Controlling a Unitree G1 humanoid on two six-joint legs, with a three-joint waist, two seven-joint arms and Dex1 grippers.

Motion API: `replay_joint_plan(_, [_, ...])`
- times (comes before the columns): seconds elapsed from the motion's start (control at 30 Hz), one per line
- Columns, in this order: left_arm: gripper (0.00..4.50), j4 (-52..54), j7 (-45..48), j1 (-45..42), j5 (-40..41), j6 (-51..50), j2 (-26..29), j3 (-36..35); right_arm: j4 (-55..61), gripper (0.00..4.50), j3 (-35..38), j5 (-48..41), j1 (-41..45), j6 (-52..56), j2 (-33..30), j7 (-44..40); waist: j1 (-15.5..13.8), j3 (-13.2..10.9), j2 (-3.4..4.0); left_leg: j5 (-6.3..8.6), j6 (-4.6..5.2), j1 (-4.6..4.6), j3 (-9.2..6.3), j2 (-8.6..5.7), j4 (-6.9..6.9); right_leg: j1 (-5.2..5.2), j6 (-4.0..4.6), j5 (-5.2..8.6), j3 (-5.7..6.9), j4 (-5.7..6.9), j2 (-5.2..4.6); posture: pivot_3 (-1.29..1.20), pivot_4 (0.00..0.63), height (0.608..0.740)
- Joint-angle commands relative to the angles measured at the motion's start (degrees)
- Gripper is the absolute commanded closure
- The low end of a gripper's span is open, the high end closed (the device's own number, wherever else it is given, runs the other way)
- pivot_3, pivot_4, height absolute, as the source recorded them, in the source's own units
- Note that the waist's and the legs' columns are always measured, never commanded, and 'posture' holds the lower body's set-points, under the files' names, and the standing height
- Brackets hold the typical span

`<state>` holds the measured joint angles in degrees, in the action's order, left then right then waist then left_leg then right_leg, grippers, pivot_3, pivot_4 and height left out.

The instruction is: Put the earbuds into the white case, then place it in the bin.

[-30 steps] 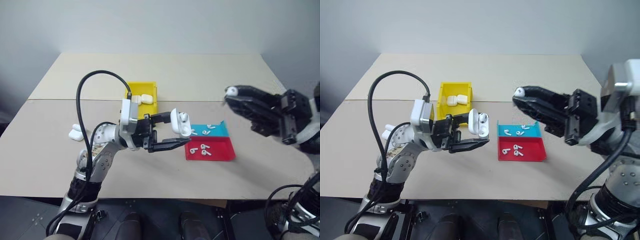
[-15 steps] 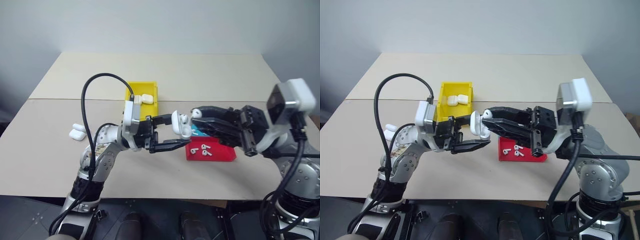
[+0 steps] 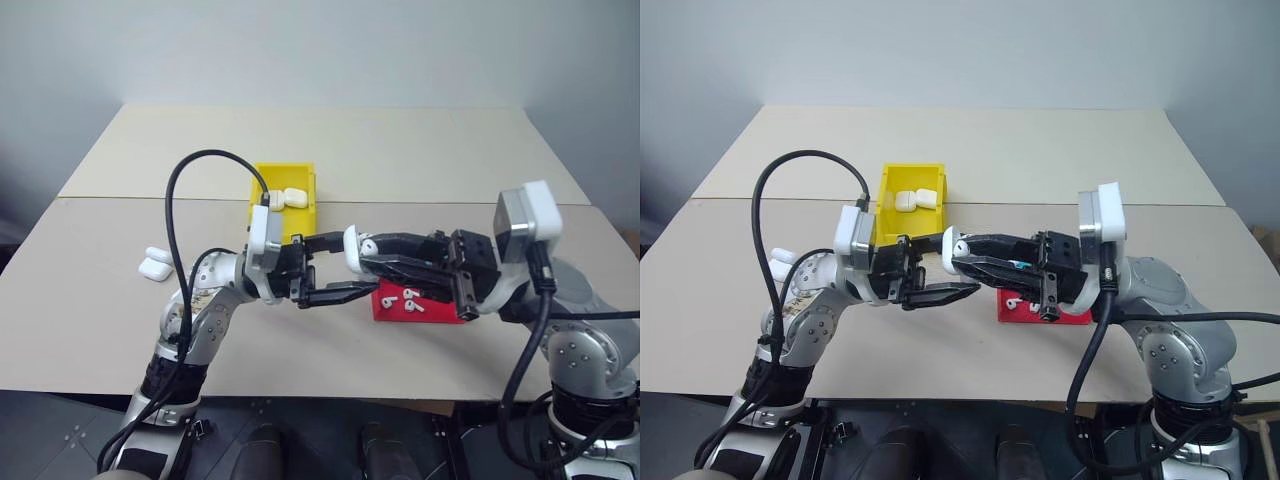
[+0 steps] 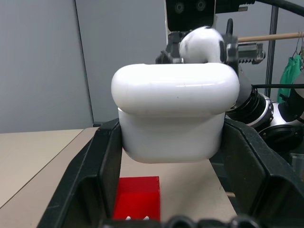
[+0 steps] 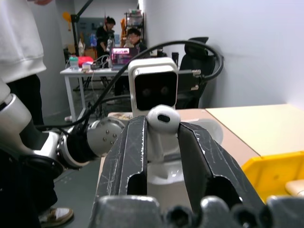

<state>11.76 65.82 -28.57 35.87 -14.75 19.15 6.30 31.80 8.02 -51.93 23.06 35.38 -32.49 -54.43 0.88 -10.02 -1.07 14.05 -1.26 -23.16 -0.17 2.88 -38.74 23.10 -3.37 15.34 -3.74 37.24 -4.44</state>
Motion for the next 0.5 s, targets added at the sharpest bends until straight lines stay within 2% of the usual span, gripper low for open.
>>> replay_joint_plan(0.03, [1.71,1.4,0.2,-0.3,0.3,1.7,-0.4,-0.4,0.6,3.28,0.6,-0.2,-0.6,-1.6,-1.1,-0.5,0.0,0.0,0.0,0.0,0.0,0.0,0.0,0.0,0.0,0.0,0.0,0.0,0.0,0.0,0.0,0.0,0.15,0.74])
replay_joint_plan(0.5, [1.71,0.6,0.9,0.1,-0.5,2.7,-0.7,-0.3,0.0,3.28,2.8,-1.9,-1.0,-2.5,-3.0,0.0,0.0,0.0,0.0,0.0,0.0,-0.01,0.0,0.0,0.0,0.0,-0.01,-0.01,0.0,-0.02,0.0,0.0,0.15,0.74])
